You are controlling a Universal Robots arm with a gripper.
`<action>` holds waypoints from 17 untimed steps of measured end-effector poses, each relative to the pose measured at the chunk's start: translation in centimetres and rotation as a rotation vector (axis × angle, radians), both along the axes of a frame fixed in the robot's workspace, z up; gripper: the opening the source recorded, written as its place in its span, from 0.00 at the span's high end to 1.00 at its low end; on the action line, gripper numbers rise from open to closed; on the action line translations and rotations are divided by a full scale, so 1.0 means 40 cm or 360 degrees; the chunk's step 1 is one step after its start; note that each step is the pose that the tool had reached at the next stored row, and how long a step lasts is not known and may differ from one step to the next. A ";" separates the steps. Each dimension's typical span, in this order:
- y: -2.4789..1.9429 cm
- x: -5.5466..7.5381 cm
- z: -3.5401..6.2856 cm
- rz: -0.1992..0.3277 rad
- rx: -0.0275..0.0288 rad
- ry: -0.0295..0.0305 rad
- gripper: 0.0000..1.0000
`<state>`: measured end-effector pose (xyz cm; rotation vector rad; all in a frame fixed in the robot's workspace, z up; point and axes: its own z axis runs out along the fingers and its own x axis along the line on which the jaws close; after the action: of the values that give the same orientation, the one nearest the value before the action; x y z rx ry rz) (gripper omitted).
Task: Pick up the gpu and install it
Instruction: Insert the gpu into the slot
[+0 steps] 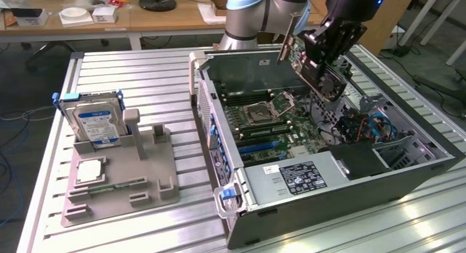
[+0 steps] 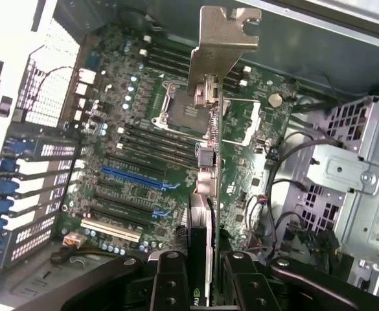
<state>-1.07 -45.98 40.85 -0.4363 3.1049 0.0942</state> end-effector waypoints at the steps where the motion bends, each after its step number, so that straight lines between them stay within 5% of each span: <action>1: 0.000 0.000 0.000 0.0015 0.00000 0.00000 0.73; 17: 0.000 0.000 0.000 0.0282 0.00002 -0.00001 0.73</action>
<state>-1.07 -45.99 40.84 -0.7107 3.0592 0.0948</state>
